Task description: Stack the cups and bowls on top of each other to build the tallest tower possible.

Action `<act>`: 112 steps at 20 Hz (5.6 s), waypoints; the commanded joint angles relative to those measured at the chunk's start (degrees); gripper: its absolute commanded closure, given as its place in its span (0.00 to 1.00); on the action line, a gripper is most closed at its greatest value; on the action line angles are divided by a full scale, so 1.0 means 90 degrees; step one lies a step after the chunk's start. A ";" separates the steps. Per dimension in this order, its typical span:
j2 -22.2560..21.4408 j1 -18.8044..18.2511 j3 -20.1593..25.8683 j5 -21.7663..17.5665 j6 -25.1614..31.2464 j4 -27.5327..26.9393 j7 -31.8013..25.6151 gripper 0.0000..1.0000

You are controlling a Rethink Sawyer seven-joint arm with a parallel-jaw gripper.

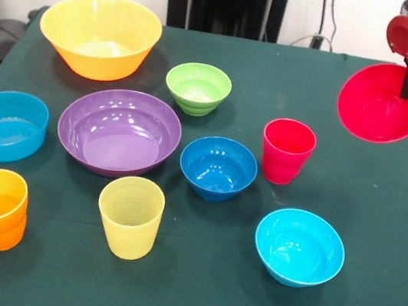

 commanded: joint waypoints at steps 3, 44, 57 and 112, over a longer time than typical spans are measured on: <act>0.0088 -0.0178 0.0275 -0.0108 0.0109 0.0328 -0.0415 1.00; 0.0364 -0.0154 0.0217 -0.0272 0.0045 0.0222 -0.0223 1.00; 0.0845 -0.0247 0.0303 -0.0234 0.0825 -0.0837 -0.0913 1.00; 0.0580 -0.0675 0.0171 -0.0534 0.0414 0.0131 -0.0335 1.00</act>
